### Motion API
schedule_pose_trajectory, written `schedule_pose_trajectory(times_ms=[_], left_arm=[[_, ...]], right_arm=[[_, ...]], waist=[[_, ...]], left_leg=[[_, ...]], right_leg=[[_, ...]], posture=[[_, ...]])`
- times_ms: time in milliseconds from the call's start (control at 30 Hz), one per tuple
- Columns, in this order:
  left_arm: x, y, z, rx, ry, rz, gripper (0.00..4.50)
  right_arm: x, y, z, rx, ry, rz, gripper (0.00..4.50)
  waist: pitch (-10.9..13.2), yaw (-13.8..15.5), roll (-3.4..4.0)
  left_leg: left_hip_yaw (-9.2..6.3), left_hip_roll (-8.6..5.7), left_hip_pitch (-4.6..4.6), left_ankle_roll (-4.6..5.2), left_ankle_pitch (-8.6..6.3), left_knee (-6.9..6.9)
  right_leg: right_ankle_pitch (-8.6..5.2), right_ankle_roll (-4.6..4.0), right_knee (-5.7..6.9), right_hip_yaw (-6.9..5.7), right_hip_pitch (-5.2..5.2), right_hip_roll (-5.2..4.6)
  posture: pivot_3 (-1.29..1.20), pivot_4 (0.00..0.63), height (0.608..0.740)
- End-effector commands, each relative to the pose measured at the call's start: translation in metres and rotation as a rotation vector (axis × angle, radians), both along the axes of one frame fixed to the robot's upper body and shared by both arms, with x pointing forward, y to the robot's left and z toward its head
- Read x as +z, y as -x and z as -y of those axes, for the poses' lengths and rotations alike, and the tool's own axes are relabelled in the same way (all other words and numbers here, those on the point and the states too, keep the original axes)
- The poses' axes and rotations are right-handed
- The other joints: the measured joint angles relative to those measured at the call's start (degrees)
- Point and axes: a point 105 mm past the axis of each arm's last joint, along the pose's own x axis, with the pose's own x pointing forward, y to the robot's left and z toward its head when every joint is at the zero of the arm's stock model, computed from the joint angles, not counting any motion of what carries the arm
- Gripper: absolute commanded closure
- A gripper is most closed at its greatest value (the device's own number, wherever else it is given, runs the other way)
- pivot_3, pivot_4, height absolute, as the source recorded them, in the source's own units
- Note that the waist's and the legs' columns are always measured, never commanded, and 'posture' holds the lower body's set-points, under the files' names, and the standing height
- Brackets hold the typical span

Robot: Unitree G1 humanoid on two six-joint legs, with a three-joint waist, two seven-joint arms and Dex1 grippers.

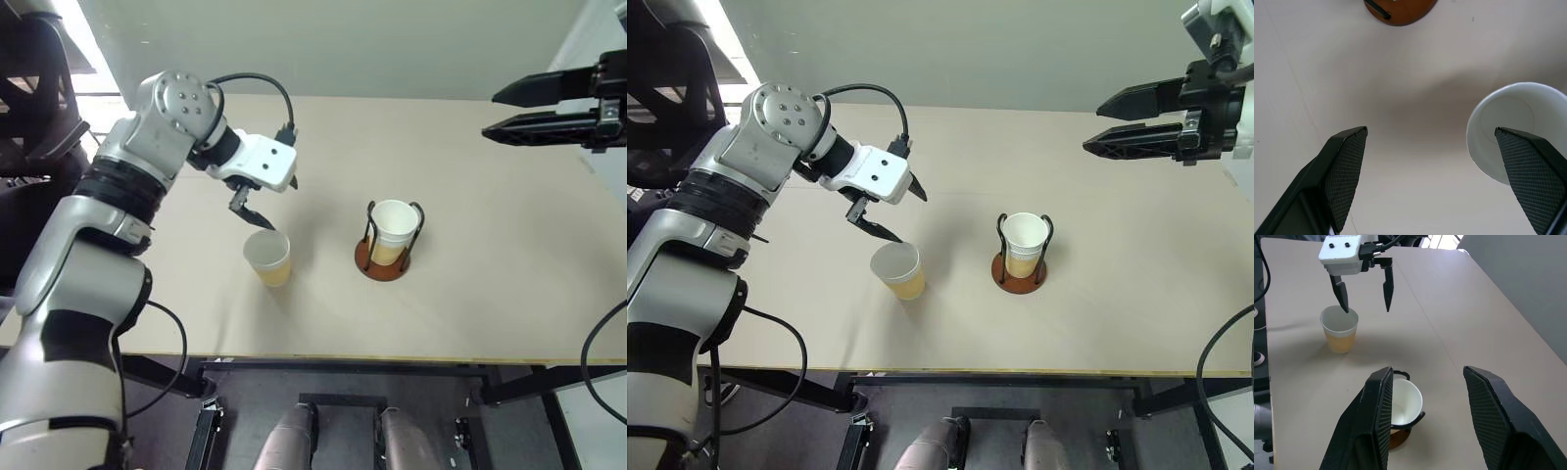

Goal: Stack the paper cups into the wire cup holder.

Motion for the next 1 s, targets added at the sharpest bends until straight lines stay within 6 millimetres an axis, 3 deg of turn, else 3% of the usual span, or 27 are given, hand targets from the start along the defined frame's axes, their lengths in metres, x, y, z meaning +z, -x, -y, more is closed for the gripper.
schedule_pose_trajectory(times_ms=[33,467,867,1000], left_arm=[[-0.001,0.002,-0.005,-0.015,-0.034,-0.006,0.00],[-0.040,0.010,0.012,-0.088,-0.074,-0.099,0.00],[-0.053,0.005,0.020,-0.107,-0.124,-0.084,0.00],[-0.053,0.005,0.017,-0.102,-0.133,-0.090,0.94]], right_arm=[[0.012,0.006,0.006,-0.009,-0.009,0.058,2.26],[0.013,0.005,0.009,-0.009,-0.017,0.079,2.26],[0.015,0.003,0.014,-0.034,-0.035,0.093,2.26],[0.015,0.002,0.017,-0.047,-0.043,0.097,2.21]], waist=[[0.00,0.06,0.00],[-0.01,0.17,-0.01],[-0.01,0.20,-0.01],[-0.01,0.25,-0.01]], left_leg=[[-0.08,0.04,-0.04,0.02,-0.01,0.06],[0.01,-0.29,-0.03,0.26,0.06,0.37],[0.06,-0.34,0.02,0.38,0.15,0.55],[0.07,-0.34,0.02,0.38,0.15,0.54]], right_leg=[[0.00,0.02,0.00,0.08,0.00,-0.10],[0.13,0.27,0.04,-0.02,0.18,-0.34],[0.32,0.42,0.04,0.04,0.30,-0.42],[0.33,0.43,0.03,0.03,0.30,-0.41]], posture=[[0.00,0.150,0.740],[0.00,0.150,0.740],[0.00,0.150,0.740],[0.00,0.150,0.740]])
